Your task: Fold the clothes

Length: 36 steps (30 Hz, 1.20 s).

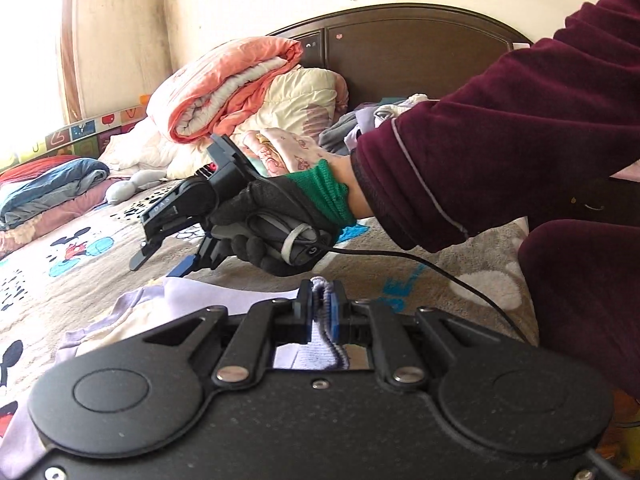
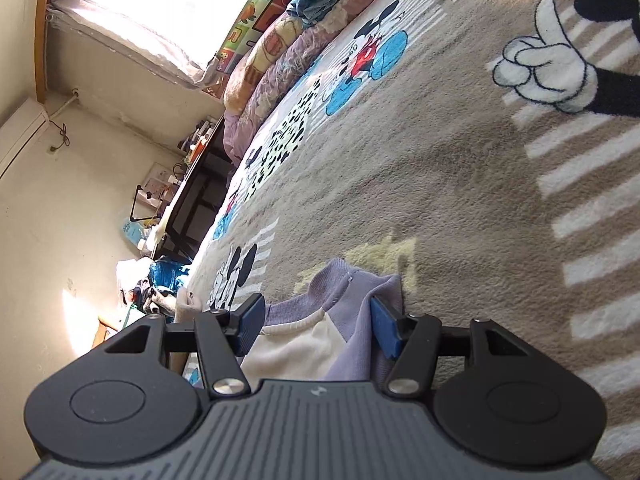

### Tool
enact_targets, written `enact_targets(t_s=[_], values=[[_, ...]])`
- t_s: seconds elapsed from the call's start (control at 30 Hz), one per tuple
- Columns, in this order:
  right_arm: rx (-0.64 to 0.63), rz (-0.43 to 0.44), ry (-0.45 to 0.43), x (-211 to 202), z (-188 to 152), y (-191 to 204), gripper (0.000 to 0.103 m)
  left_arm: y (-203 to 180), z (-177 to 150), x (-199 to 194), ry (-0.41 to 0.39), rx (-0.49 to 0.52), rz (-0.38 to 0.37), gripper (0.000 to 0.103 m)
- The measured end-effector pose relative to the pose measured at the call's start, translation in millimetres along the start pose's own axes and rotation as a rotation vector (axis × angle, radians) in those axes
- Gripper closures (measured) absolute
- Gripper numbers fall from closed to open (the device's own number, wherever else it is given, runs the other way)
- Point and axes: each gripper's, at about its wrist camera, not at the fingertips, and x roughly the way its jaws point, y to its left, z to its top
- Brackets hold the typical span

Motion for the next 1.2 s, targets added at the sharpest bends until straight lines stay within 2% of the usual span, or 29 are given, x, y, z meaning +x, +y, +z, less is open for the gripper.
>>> enact_targets(t_s=[0.17, 0.27, 0.4, 0.5, 0.9, 0.97, 1.0, 1.03, 1.1, 1.17, 1.2], values=[[-0.052, -0.067, 0.035, 8, 3, 14, 0.044, -14, 3, -2, 0.008, 0.043, -0.040, 0.098], [-0.080, -0.113, 0.056, 12, 3, 21, 0.044, -30, 0, 5, 0.039, 0.097, -0.049, 0.098], [-0.152, -0.165, 0.090, 16, 1, 34, 0.044, -39, -3, 15, 0.060, 0.091, -0.046, 0.098], [-0.174, -0.180, 0.103, 16, -2, 36, 0.044, -47, -4, 26, 0.081, 0.083, -0.052, 0.098], [-0.191, -0.178, 0.098, 17, -7, 35, 0.044, -67, -8, 51, 0.180, 0.170, -0.070, 0.097], [-0.192, -0.178, 0.092, 16, -9, 35, 0.044, -69, -8, 51, 0.196, 0.168, -0.113, 0.092], [-0.194, -0.178, 0.089, 16, -10, 35, 0.044, -71, -8, 50, 0.203, 0.165, -0.149, 0.087], [-0.195, -0.179, 0.087, 16, -11, 36, 0.044, -72, -8, 49, 0.211, 0.163, -0.185, 0.077], [-0.198, -0.183, 0.087, 16, -10, 37, 0.044, -75, -5, 41, 0.199, 0.170, -0.240, 0.076], [-0.210, -0.189, 0.086, 16, -9, 40, 0.044, -67, 0, 31, 0.151, 0.124, -0.269, 0.076], [-0.221, -0.194, 0.083, 14, -8, 42, 0.044, -60, 1, 29, 0.135, 0.092, -0.251, 0.076]])
